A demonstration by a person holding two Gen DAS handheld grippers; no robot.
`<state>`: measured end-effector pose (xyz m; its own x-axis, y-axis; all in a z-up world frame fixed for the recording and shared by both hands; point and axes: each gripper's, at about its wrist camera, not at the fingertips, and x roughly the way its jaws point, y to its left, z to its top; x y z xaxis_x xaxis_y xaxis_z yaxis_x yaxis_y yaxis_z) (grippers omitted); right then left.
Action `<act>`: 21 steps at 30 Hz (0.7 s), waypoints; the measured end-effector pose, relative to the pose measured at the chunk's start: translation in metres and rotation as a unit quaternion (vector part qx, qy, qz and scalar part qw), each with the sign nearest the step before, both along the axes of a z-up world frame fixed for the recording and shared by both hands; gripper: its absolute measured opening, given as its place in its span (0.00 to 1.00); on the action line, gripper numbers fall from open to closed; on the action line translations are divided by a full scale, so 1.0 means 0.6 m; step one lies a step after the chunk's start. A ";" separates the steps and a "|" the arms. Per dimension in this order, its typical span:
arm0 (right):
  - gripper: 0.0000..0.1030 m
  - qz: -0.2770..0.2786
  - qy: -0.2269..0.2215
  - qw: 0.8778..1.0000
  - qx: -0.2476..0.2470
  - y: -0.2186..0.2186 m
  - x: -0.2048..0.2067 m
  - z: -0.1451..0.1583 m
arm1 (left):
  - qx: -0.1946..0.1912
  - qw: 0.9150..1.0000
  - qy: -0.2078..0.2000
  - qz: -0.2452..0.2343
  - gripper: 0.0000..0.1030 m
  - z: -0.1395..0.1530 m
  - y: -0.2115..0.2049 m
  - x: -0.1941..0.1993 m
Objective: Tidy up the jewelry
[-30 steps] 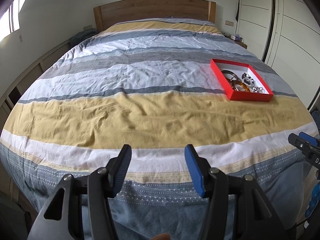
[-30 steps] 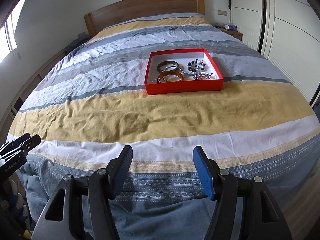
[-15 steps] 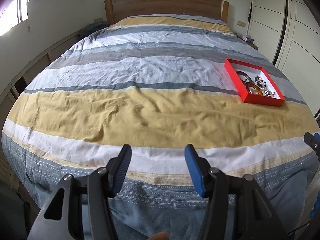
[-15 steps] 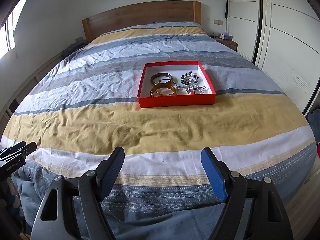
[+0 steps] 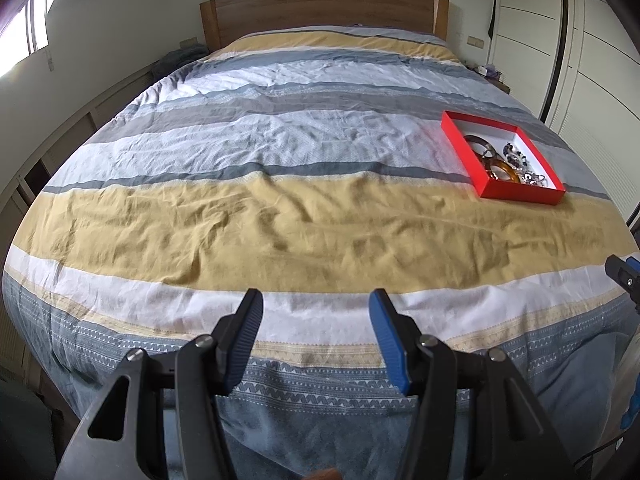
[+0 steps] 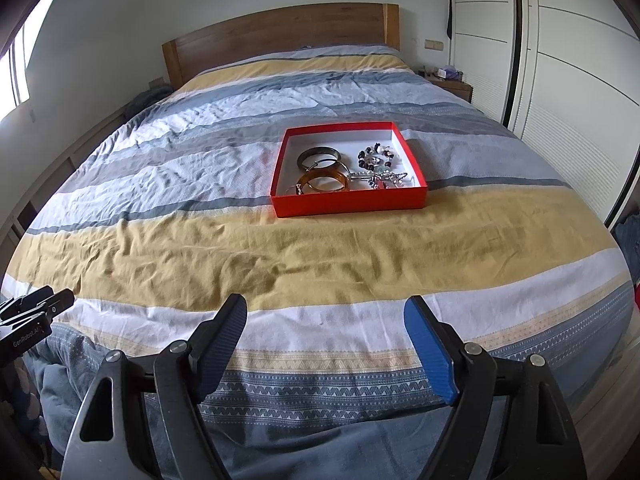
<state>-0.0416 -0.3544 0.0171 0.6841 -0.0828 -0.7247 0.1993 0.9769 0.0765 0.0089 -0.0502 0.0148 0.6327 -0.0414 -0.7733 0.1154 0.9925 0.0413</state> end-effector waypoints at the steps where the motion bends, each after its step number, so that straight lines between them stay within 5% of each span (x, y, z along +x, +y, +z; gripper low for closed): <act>1: 0.78 0.000 0.000 1.000 0.000 0.000 0.000 0.000 | 0.000 1.000 0.000 0.000 0.52 0.000 0.000 0.000; 21: 0.79 0.005 0.010 1.000 0.001 0.007 0.000 -0.010 | 0.000 1.000 -0.001 0.000 0.52 -0.002 0.000 -0.003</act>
<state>-0.0415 -0.3503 0.0111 0.6709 -0.0743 -0.7378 0.1911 0.9787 0.0753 0.0074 -0.0503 0.0137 0.6340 -0.0406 -0.7723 0.1146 0.9925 0.0419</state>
